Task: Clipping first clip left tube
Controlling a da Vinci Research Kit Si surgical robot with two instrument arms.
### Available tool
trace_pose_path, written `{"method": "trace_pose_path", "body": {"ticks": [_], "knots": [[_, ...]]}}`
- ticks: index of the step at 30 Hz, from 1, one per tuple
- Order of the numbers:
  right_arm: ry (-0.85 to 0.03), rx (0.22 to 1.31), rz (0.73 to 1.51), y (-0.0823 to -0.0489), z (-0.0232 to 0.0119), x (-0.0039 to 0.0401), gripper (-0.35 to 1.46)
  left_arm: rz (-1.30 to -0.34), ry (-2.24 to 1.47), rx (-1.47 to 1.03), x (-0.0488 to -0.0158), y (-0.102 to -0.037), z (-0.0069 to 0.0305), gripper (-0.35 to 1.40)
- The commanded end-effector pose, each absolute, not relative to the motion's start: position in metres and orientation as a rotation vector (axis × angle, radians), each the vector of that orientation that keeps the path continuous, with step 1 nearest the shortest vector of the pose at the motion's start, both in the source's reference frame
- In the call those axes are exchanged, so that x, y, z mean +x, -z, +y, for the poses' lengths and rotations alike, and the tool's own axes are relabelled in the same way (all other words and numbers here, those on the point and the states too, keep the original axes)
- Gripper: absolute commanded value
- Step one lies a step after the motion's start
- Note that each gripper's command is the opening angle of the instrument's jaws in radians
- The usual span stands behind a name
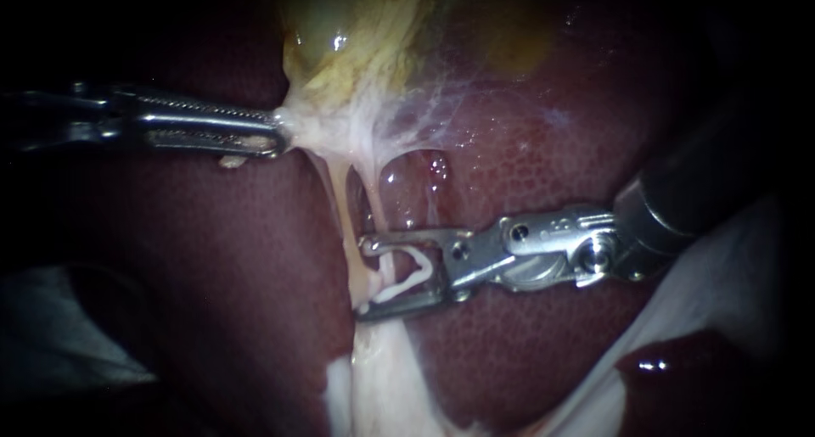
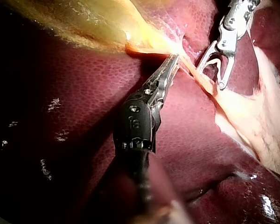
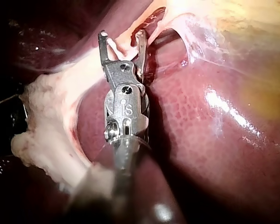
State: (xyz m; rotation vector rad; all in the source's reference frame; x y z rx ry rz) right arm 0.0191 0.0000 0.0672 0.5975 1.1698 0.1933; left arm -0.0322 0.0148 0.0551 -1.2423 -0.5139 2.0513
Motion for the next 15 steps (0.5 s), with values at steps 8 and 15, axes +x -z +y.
{"method": "trace_pose_path", "body": {"ticks": [8, 15], "knots": [[-0.112, 0.65, 1.235, -0.0671, 0.0, 0.0209, 0.48, -0.514, -2.051, -1.243, -0.0322, -0.0551, 0.0148, -0.35], [-0.057, 0.684, 1.259, -0.0656, -0.001, 0.0216, 0.45, -0.514, -2.051, -1.243, -0.0322, -0.0552, 0.0149, -0.35]]}}
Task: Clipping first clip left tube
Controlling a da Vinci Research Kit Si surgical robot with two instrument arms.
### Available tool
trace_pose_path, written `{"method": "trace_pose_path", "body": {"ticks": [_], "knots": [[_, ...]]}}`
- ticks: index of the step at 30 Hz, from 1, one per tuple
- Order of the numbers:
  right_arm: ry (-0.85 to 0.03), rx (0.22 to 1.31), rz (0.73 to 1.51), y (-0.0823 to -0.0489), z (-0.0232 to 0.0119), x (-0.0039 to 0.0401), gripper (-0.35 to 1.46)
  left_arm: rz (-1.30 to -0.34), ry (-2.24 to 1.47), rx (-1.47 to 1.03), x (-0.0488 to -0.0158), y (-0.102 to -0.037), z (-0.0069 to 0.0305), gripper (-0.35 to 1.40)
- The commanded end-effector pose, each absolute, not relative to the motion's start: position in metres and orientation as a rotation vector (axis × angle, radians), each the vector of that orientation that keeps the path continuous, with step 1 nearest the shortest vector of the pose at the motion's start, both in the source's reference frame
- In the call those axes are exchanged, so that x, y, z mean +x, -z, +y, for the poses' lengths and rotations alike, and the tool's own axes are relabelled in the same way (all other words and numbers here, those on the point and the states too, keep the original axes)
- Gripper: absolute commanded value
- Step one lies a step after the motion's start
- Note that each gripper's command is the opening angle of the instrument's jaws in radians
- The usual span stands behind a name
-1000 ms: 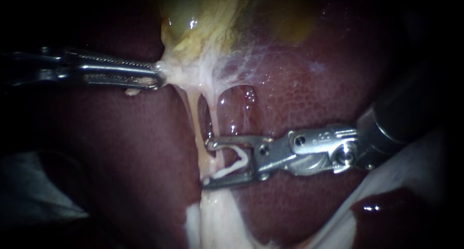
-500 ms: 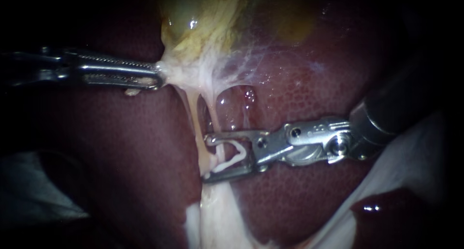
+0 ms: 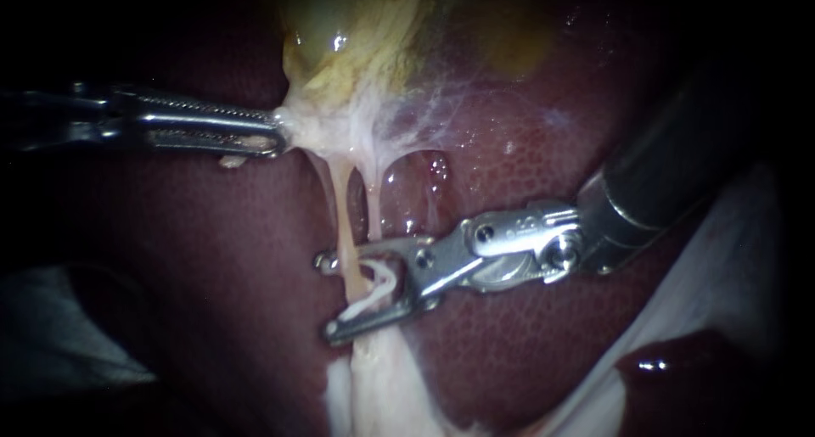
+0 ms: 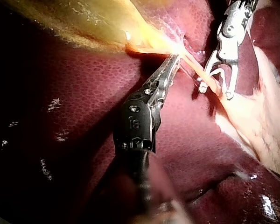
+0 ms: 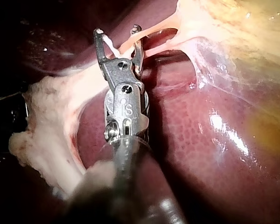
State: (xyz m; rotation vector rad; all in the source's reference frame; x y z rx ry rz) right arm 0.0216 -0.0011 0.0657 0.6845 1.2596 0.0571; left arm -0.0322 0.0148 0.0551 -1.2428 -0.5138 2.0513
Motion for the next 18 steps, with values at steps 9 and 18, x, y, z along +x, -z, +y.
{"method": "trace_pose_path", "body": {"ticks": [9, 18], "knots": [[-0.021, 0.706, 1.269, -0.0631, -0.0028, 0.0216, 0.35, -0.514, -2.052, -1.243, -0.0322, -0.0553, 0.0149, -0.35], [-0.019, 0.708, 1.27, -0.0629, -0.0029, 0.0214, -0.04, -0.514, -2.052, -1.243, -0.0322, -0.0553, 0.0149, -0.35]]}}
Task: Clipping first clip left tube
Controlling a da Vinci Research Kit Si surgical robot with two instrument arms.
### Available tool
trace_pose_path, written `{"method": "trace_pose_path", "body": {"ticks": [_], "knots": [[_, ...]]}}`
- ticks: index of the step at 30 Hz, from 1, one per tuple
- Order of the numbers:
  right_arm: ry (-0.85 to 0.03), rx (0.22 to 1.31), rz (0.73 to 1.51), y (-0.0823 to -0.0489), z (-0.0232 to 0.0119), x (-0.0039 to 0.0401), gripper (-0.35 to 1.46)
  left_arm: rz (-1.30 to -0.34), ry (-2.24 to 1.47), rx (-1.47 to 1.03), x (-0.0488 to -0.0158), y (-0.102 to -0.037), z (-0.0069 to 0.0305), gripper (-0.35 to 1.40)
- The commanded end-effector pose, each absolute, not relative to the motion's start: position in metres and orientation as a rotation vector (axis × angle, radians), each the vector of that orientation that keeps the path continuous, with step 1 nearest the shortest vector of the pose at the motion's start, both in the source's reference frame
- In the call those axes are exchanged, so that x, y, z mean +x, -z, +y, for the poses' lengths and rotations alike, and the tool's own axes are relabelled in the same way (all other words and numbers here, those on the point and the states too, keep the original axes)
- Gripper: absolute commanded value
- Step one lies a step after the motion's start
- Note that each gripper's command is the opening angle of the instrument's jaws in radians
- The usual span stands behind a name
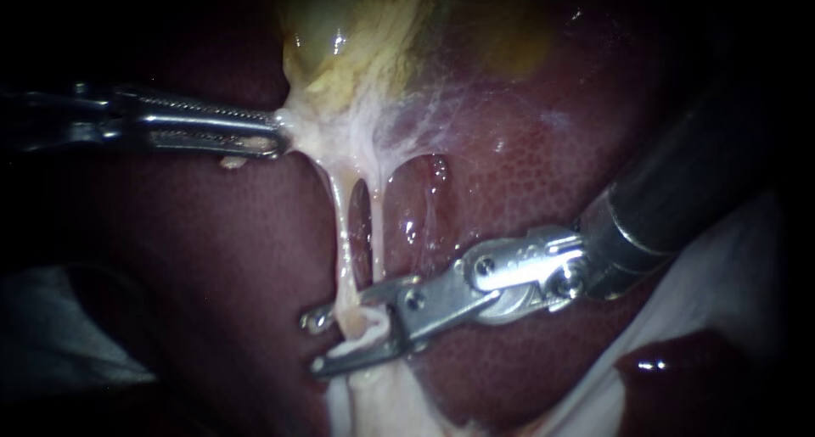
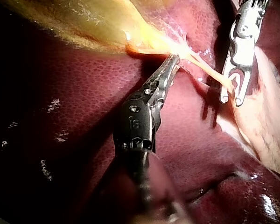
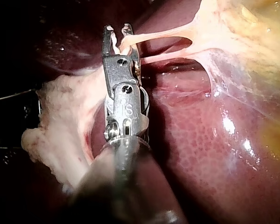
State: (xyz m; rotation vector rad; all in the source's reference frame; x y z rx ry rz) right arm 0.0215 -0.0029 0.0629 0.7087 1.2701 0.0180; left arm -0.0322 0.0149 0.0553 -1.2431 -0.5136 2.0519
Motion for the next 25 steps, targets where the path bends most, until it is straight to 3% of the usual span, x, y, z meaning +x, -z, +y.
{"method": "trace_pose_path", "body": {"ticks": [1, 7, 11, 25], "knots": [[-0.019, 0.708, 1.27, -0.0629, -0.0029, 0.0214, -0.08, -0.514, -2.052, -1.243, -0.0322, -0.0553, 0.0149, -0.35], [-0.02, 0.709, 1.27, -0.0629, -0.0026, 0.0214, -0.35, -0.514, -2.052, -1.243, -0.0322, -0.0554, 0.0149, -0.35], [-0.091, 0.763, 1.245, -0.0628, -0.0022, 0.0213, -0.35, -0.514, -2.052, -1.243, -0.0322, -0.0554, 0.0149, -0.35], [-0.087, 0.764, 1.245, -0.063, -0.0022, 0.0212, -0.35, -0.514, -2.051, -1.243, -0.0324, -0.0556, 0.0151, -0.35]]}}
